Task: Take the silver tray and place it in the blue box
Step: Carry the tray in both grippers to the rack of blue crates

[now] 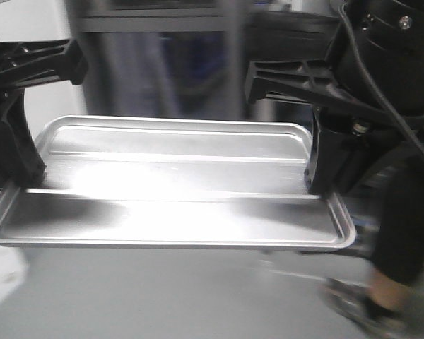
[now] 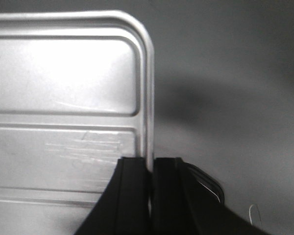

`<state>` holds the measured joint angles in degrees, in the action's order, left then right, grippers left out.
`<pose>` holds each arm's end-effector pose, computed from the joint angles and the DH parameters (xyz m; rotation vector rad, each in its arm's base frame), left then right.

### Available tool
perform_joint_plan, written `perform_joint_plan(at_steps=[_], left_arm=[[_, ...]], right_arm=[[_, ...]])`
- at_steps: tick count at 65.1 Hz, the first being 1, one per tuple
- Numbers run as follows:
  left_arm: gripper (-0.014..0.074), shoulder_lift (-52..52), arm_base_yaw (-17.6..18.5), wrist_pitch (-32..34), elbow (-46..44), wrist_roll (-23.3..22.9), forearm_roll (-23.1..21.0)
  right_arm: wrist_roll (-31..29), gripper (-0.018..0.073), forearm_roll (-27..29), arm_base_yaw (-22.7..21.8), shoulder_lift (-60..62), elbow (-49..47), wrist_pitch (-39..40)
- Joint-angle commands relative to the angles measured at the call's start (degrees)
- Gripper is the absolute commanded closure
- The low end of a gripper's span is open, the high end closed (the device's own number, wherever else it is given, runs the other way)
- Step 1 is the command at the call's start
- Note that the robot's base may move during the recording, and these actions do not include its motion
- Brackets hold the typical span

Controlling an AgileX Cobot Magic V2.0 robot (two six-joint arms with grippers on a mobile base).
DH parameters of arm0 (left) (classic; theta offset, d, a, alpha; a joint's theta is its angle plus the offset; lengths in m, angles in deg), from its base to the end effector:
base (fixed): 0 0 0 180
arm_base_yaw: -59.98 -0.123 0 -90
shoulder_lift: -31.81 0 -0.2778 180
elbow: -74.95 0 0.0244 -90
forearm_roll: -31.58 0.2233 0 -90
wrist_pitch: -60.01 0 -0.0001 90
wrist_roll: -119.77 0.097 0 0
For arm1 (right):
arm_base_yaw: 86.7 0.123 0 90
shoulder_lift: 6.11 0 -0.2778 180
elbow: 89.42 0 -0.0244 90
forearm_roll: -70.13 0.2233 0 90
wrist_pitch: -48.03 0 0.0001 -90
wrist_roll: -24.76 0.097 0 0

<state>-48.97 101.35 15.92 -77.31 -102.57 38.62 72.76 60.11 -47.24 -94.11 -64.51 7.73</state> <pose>0.1703 -0.1390 0.2637 0.0682 2.6960 -0.3307 0.1996 0.1501 0.2504 0.0571 2.6899 0.3013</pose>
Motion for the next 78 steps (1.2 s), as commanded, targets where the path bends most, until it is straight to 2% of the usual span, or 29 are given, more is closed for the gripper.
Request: perform_joint_plan(at_steps=[1,78], left_arm=[[0.0700,1.61,0.22,-1.51,-1.10,0.20,2.73],[0.0700,1.61,0.22,-1.51,-1.10,0.20,2.73]], right_arm=[[-0.51,0.0500,-3.30,-0.50,1.88,-1.20,-0.99],[-0.51,0.0500,-3.30,-0.50,1.88,-1.20,-1.06]])
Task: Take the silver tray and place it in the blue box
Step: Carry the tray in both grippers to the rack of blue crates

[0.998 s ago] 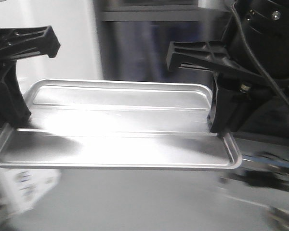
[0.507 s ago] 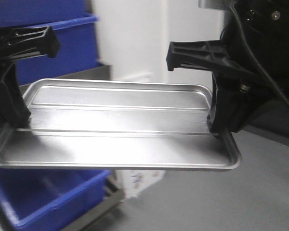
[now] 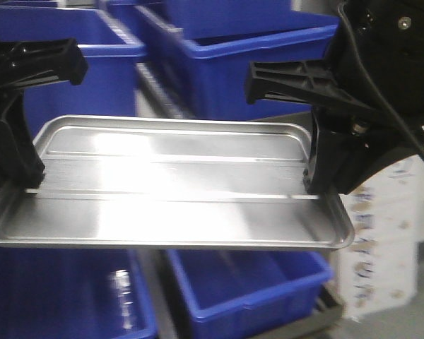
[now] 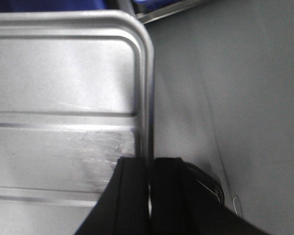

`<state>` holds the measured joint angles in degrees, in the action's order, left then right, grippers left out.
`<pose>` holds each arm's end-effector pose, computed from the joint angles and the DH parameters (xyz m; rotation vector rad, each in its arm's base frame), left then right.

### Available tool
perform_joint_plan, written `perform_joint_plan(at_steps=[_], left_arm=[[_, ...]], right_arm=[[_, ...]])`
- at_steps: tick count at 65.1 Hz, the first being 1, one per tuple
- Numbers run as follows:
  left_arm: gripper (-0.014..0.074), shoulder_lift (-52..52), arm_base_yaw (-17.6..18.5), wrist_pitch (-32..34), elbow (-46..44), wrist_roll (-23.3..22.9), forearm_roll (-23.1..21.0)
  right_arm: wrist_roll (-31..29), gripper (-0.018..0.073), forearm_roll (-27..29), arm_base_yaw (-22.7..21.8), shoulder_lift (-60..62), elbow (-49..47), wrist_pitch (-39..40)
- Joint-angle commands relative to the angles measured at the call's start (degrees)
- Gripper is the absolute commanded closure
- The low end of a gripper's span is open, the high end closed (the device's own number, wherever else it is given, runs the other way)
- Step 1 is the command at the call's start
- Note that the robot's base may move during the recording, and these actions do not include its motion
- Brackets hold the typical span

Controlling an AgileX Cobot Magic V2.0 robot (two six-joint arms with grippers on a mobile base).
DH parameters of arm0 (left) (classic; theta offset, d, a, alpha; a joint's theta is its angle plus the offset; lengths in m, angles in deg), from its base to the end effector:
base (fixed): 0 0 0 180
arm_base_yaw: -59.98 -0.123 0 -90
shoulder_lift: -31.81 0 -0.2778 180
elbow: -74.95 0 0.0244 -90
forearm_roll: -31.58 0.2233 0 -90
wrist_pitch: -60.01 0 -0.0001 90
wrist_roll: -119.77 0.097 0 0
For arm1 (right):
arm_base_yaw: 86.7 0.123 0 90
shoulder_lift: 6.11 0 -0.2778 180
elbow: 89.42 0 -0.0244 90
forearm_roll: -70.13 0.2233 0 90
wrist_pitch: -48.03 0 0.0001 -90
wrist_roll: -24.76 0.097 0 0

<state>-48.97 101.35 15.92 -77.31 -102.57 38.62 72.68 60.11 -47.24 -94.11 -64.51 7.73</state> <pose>0.1703 -0.1390 0.2637 0.0682 2.6960 -0.3307 0.1996 0.1501 0.2504 0.0552 2.6899 0.3009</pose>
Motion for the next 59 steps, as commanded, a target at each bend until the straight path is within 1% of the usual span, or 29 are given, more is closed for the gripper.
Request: perform_joint_plan(at_steps=[1,59], left_arm=[[0.0700,1.61,0.22,-1.51,-1.10,0.20,2.73],[0.0700,1.61,0.22,-1.51,-1.10,0.20,2.73]], right_arm=[[-0.43,0.0500,-3.30,-0.50,1.88,-1.20,-1.06],[-0.43,0.0500,-3.30,-0.50,1.88,-1.20,-1.06]])
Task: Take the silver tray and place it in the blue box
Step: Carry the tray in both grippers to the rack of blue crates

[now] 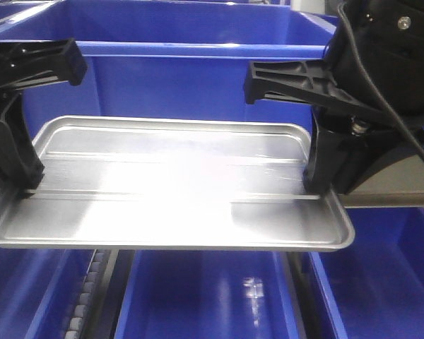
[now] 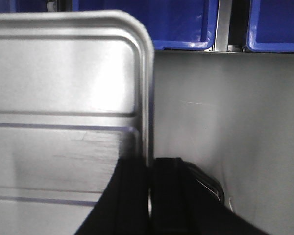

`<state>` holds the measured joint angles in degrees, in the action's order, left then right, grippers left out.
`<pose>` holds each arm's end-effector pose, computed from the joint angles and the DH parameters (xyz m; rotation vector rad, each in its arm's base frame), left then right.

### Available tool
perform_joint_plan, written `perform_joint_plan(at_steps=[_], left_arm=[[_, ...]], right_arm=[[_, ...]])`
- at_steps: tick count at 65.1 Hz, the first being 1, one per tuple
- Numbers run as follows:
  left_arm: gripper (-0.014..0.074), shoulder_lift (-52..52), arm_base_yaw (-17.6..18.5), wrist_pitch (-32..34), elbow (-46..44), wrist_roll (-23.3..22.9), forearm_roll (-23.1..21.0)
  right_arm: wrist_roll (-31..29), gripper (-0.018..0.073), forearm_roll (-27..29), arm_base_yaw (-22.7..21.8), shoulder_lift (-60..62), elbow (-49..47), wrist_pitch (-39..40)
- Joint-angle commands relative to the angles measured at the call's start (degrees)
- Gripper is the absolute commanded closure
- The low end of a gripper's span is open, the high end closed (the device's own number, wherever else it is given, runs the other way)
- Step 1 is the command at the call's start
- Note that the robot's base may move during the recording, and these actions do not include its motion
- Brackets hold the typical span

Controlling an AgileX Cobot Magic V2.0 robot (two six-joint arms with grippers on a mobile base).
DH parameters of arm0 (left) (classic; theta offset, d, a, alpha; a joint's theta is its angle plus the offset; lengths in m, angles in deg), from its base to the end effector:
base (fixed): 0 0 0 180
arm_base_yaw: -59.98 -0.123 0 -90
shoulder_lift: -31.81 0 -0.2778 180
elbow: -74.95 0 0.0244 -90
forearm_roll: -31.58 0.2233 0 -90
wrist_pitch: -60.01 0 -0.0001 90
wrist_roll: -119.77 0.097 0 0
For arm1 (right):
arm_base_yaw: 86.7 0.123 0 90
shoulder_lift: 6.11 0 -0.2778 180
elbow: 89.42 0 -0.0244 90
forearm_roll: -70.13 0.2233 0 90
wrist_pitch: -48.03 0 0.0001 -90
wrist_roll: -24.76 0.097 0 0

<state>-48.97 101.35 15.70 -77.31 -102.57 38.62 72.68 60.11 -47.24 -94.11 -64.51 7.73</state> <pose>0.1701 -0.1387 0.2636 0.0679 2.6992 -0.3274 0.1996 0.1501 0.2504 0.0552 2.6899 0.3009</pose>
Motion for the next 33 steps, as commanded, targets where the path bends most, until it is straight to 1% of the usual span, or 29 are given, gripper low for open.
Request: perform_joint_plan(at_steps=[1,33], left_arm=[[0.0700,1.61,0.22,-1.29,-1.10,0.20,2.73],[0.0700,1.61,0.22,-1.29,-1.10,0.20,2.73]], right_arm=[[-0.43,0.0500,-3.30,-0.50,1.88,-1.20,-1.06],[-0.43,0.0500,-3.30,-0.50,1.88,-1.20,-1.01]])
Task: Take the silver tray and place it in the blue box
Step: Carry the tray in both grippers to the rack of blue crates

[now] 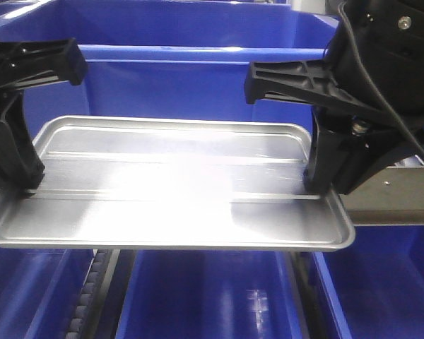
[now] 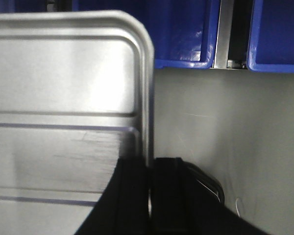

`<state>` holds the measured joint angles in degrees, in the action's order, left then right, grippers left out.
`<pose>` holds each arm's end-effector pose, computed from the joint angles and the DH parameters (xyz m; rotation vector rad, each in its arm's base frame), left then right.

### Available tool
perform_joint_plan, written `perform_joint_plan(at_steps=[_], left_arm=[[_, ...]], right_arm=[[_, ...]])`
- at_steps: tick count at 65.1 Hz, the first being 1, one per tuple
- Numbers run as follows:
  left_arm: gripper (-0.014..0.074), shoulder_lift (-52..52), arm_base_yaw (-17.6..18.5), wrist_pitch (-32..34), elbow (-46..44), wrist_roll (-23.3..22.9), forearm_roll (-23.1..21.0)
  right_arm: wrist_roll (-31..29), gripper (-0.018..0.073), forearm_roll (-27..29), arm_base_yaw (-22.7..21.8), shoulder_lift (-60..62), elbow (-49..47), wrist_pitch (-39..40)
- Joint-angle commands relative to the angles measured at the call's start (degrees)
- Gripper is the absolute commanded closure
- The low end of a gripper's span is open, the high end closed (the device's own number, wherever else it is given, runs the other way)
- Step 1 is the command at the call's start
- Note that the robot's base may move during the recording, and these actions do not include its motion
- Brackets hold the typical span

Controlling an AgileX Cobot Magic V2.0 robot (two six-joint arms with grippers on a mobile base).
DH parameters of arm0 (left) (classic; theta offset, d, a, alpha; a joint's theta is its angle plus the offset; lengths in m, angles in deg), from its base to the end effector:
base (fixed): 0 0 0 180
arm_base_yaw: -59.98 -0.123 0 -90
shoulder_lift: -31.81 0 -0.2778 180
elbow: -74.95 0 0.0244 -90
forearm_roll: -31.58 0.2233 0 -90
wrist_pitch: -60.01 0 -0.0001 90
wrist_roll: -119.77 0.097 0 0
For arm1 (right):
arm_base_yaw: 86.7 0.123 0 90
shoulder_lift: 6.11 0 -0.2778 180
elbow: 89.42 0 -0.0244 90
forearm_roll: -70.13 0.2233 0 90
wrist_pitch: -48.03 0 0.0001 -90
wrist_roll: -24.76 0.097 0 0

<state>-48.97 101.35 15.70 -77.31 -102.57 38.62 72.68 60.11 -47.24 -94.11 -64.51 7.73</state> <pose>0.1701 -0.1387 0.2636 0.0679 2.6992 -0.3274 0.1996 0.1501 0.2504 0.0552 2.6899 0.3009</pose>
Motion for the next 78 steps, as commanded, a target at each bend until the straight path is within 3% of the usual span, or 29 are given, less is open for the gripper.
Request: perform_joint_plan(at_steps=[1,70,78], left_arm=[[0.0700,1.61,0.22,-1.29,-1.10,0.20,2.73],[0.0700,1.61,0.22,1.30,-1.10,0.20,3.61],[0.0700,1.61,0.22,-0.37,-4.24,0.20,3.01]], right_arm=[[-0.43,0.0500,-3.30,-0.50,1.88,-1.20,-1.01],[-0.43,0.0500,-3.30,-0.50,1.81,-1.35,1.26],[-0.43,0.0500,-2.34,-0.56,2.22,-4.66,-1.14]])
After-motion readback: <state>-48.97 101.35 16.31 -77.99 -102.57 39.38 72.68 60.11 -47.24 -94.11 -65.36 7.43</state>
